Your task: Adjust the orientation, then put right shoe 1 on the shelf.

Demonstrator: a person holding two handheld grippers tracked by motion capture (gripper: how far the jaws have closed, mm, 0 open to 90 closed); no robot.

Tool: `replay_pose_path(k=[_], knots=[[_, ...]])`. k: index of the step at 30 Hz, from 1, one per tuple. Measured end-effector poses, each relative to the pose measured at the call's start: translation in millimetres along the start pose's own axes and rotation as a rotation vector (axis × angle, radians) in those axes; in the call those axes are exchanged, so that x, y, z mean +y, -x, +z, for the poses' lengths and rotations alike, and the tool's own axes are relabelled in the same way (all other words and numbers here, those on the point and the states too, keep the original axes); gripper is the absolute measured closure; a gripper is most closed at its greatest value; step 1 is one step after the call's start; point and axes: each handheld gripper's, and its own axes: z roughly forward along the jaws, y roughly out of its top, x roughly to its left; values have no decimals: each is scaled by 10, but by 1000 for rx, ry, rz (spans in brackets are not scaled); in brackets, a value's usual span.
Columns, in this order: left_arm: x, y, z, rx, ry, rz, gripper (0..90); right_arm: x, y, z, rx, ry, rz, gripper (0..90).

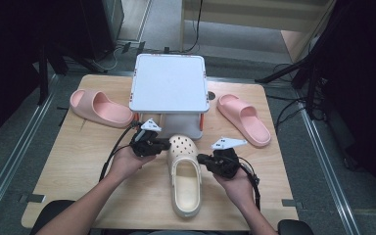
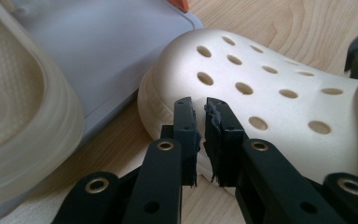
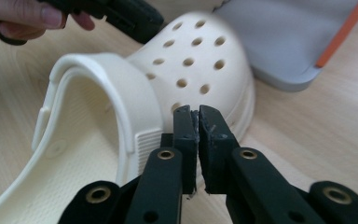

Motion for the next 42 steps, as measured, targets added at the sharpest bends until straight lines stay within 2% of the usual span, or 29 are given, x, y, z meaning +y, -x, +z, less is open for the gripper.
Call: replay_pose_path(k=[1,5,8,12,14,17,21,25,28,32,34,37,39,42], knots=[[23,2,-30,-14,15,-15,830,7,2,-25,-4,9,2,874],[99,-8,-157,-31,20,-19,833,41,0,-196,-13,60,37,851],[158,-16,-286,-40,30,-28,831,49,-53,-280,-16,77,30,809],[228,-44,-471,-58,41,-50,829,29,-154,-310,-10,73,12,726],[274,-45,-549,-57,26,-52,823,-4,-199,-301,-7,66,13,690],[348,-22,-664,-63,44,-37,826,-61,-246,-268,-9,45,28,653],[437,-40,-769,-41,46,-17,829,-110,-274,-207,-20,22,55,643],[540,-138,-867,-35,43,-29,832,-147,-286,-132,-17,-1,75,603],[657,-211,-952,-35,59,-38,832,-174,-294,-69,-22,-23,80,576],[799,-301,-1040,-18,64,-42,835,-194,-285,3,-32,-41,81,565],[843,-368,-1065,-19,63,-57,836,-191,-285,30,-38,-48,85,558],[876,-465,-1078,-9,58,-76,840,-193,-283,73,-44,-53,87,551],[869,-529,-1084,-15,77,-96,842,-198,-290,105,-55,-61,92,535],[848,-607,-1084,2,76,-102,843,-201,-288,133,-65,-54,91,523]])
